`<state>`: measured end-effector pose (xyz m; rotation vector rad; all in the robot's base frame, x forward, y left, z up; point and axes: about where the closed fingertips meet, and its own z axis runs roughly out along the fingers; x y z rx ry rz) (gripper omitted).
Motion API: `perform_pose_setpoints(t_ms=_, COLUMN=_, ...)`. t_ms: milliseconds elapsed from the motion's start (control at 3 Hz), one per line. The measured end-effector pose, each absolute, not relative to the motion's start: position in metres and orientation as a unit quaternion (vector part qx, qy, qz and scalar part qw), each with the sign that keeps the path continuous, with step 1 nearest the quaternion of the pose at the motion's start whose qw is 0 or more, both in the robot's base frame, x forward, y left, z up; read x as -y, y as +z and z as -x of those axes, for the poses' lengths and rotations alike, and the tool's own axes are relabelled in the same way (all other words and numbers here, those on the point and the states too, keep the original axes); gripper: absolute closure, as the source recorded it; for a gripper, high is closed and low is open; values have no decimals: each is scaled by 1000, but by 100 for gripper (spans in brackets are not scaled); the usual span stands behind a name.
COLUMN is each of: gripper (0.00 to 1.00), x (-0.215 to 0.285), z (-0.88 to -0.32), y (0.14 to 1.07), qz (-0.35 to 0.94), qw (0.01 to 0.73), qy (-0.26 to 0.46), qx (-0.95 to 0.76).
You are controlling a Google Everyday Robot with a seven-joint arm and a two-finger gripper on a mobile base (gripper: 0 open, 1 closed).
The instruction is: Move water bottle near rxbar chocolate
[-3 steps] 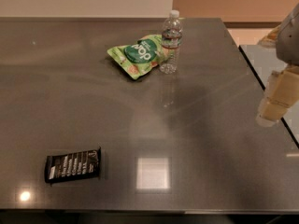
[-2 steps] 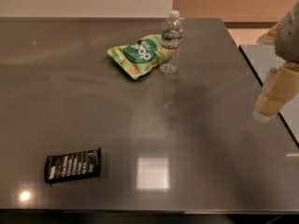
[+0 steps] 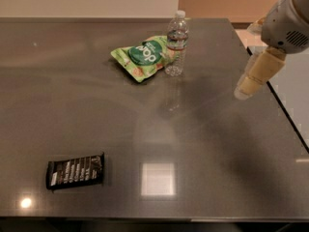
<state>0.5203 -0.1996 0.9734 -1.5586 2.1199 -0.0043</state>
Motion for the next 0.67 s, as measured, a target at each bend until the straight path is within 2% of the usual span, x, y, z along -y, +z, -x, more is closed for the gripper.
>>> perform_pose_setpoints(t_ms=667, gripper=0, x=182, z=-613, y=963, qz=542, qw=318, qy=44, qx=-776)
